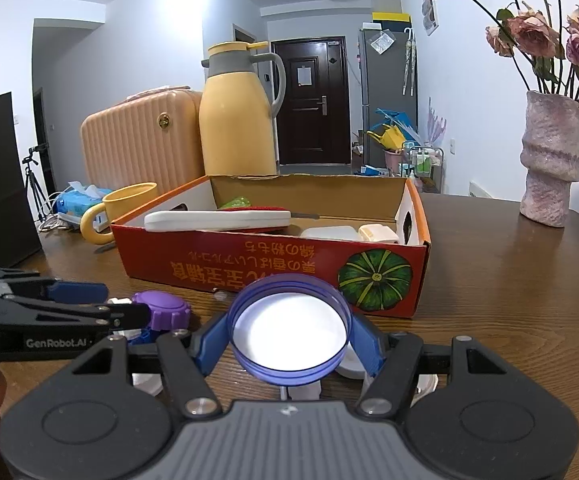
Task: Organize rigid objects
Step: 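Grasp the white cap with the left gripper while the right gripper grasps the blue-rimmed lid, then carry the white cap and blue-rimmed lid over the cardboard box with both grippers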
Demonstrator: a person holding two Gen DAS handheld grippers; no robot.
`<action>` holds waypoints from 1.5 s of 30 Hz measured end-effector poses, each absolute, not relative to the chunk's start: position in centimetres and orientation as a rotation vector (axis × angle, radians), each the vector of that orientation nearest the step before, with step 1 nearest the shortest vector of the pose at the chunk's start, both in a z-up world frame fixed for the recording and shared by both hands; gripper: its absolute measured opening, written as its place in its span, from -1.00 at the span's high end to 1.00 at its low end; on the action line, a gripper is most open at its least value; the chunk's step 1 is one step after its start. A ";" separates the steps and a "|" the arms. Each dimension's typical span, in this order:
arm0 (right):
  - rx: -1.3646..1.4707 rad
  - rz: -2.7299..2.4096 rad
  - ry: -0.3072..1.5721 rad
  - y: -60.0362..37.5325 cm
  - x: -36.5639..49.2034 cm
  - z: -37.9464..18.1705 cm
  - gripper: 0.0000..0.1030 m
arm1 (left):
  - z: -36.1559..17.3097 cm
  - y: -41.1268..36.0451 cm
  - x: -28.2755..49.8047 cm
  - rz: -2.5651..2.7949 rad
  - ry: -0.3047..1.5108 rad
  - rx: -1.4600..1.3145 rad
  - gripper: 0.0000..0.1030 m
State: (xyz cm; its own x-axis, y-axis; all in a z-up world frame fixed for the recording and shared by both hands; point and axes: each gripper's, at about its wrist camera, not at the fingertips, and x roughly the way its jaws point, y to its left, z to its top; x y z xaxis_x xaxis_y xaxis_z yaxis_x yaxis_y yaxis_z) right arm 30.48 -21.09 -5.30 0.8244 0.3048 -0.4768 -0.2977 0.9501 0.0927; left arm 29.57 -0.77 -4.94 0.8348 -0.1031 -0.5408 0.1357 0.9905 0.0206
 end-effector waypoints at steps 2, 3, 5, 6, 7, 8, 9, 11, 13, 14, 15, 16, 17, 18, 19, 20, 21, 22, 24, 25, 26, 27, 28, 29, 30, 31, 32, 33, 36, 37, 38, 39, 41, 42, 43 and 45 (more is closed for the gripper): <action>0.014 0.319 0.510 -21.1 30.5 -5.3 -0.26 | -5.1 -0.7 29.7 -0.150 0.583 0.053 0.27; 0.014 0.319 0.510 -21.1 30.5 -5.3 -0.26 | -5.1 -0.7 29.8 -0.164 0.590 0.046 0.27; 0.014 0.320 0.509 -21.1 30.5 -5.3 -0.26 | -5.1 -0.6 29.7 -0.186 0.593 0.035 0.27; 0.014 0.320 0.509 -21.1 30.5 -5.3 -0.26 | -5.1 -0.6 29.6 -0.190 0.585 0.034 0.27; 0.014 0.320 0.509 -21.1 30.5 -5.3 -0.26 | -5.0 -0.6 29.4 -0.193 0.577 0.036 0.27; 0.014 0.320 0.510 -21.1 30.5 -5.3 -0.26 | -4.9 -0.7 29.2 -0.197 0.568 0.036 0.27; 0.014 0.319 0.509 -21.1 30.5 -5.3 -0.26 | -4.8 -0.7 29.1 -0.197 0.563 0.038 0.27; 0.014 0.320 0.508 -21.0 30.5 -5.3 -0.26 | -4.7 -0.8 28.9 -0.195 0.553 0.043 0.27; 0.015 0.320 0.505 -21.1 30.5 -5.3 -0.26 | -4.6 -0.8 28.7 -0.195 0.544 0.039 0.28; 0.015 0.320 0.503 -21.1 30.4 -5.3 -0.26 | -4.5 -0.7 28.5 -0.194 0.537 0.035 0.28; 0.016 0.320 0.502 -21.1 30.4 -5.3 -0.26 | -4.3 -0.7 28.4 -0.192 0.529 0.031 0.28; 0.016 0.320 0.501 -21.1 30.4 -5.3 -0.26 | -4.2 -0.6 28.2 -0.190 0.521 0.028 0.28; 0.016 0.320 0.499 -21.1 30.4 -5.3 -0.26 | -4.0 -0.5 28.1 -0.188 0.513 0.024 0.28; 0.017 0.319 0.497 -21.1 30.4 -5.2 -0.26 | -3.9 -0.4 27.9 -0.186 0.506 0.017 0.28; 0.018 0.319 0.495 -21.1 30.3 -5.2 -0.26 | -3.7 -0.3 27.7 -0.183 0.500 0.009 0.28; 0.019 0.318 0.491 -21.2 30.3 -5.1 -0.26 | -3.5 -0.2 27.6 -0.180 0.493 0.001 0.28; 0.020 0.317 0.488 -21.2 30.3 -5.1 -0.26 | -3.3 0.0 27.5 -0.177 0.487 -0.006 0.28; 0.021 0.316 0.484 -21.2 30.2 -5.0 -0.26 | -3.2 0.1 27.4 -0.175 0.479 -0.013 0.28; 0.024 0.314 0.479 -21.3 30.2 -4.9 -0.26 | -2.7 0.4 27.1 -0.166 0.463 -0.028 0.28; 0.024 0.312 0.476 -21.3 30.2 -4.8 -0.26 | -2.5 0.5 27.0 -0.161 0.455 -0.034 0.28; 0.025 0.311 0.473 -21.3 30.1 -4.7 -0.26 | -2.3 0.7 26.8 -0.158 0.450 -0.044 0.28; 0.025 0.311 0.469 -21.4 30.1 -4.6 -0.26 | -2.1 0.9 26.8 -0.158 0.446 -0.058 0.28; 0.024 0.310 0.465 -21.4 30.1 -4.5 -0.26 | -1.9 1.0 26.8 -0.158 0.442 -0.071 0.28; 0.024 0.309 0.460 -21.4 30.1 -4.3 -0.26 | -1.7 1.2 26.7 -0.154 0.437 -0.077 0.28; 0.024 0.308 0.455 -21.3 30.1 -4.2 -0.26 | -1.5 1.2 26.7 -0.148 0.433 -0.078 0.28; 0.024 0.307 0.450 -21.3 30.1 -4.0 -0.27 | -1.4 1.3 26.7 -0.144 0.429 -0.081 0.28; 0.023 0.306 0.445 -21.4 30.0 -3.8 -0.26 | -1.2 1.4 26.7 -0.139 0.426 -0.084 0.28; 0.022 0.305 0.442 -21.3 30.1 -3.7 -0.26 | -1.1 1.4 26.6 -0.136 0.424 -0.087 0.28; 0.018 0.300 0.430 -21.3 30.2 -3.2 -0.26 | -0.4 1.5 26.7 -0.130 0.414 -0.089 0.28; 0.016 0.299 0.426 -21.3 30.3 -3.0 -0.26 | -0.2 1.4 26.8 -0.128 0.411 -0.087 0.28; 0.015 0.298 0.421 -21.2 30.3 -2.8 -0.26 | 0.1 1.4 26.8 -0.124 0.405 -0.086 0.28; 0.013 0.297 0.416 -21.2 30.4 -2.6 -0.26 | 0.3 1.4 26.9 -0.122 0.401 -0.086 0.28; 0.010 0.295 0.405 -21.2 30.6 -2.1 -0.26 | 0.7 1.3 27.1 -0.112 0.392 -0.084 0.28; 0.011 0.294 0.400 -21.1 30.7 -1.9 -0.26 | 0.9 1.3 27.2 -0.108 0.388 -0.084 0.28; 0.012 0.293 0.394 -21.1 30.8 -1.7 -0.26 | 1.1 1.3 27.4 -0.103 0.384 -0.084 0.28; 0.014 0.292 0.384 -21.0 31.0 -1.3 -0.26 | 1.5 1.3 27.7 -0.094 0.374 -0.086 0.28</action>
